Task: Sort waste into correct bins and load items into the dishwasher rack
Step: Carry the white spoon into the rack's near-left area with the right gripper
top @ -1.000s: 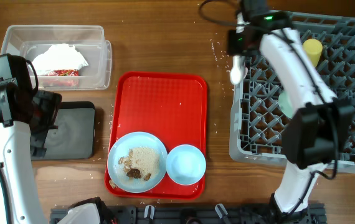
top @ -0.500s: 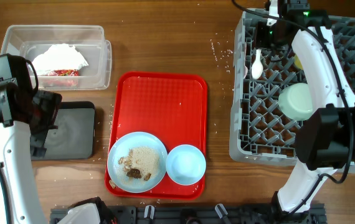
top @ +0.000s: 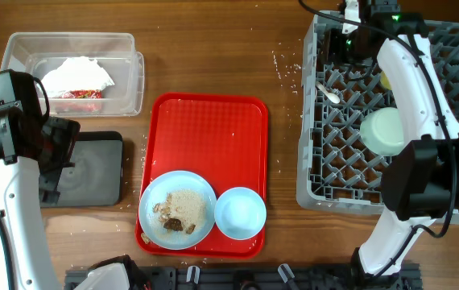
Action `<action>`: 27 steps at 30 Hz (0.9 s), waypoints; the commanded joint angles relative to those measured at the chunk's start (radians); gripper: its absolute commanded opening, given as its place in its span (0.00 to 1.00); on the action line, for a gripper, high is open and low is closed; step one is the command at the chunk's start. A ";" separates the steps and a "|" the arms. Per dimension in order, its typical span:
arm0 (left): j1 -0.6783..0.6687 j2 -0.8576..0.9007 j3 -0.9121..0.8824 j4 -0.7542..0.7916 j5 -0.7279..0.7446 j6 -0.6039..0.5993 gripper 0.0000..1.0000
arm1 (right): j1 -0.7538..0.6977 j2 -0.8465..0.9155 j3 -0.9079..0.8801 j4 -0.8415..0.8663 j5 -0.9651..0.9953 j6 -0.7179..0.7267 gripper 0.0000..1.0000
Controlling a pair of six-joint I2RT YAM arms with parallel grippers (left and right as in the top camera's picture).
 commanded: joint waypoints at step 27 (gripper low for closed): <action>0.004 -0.005 -0.003 -0.002 -0.017 -0.016 1.00 | 0.045 0.005 -0.111 -0.274 -0.001 0.068 0.22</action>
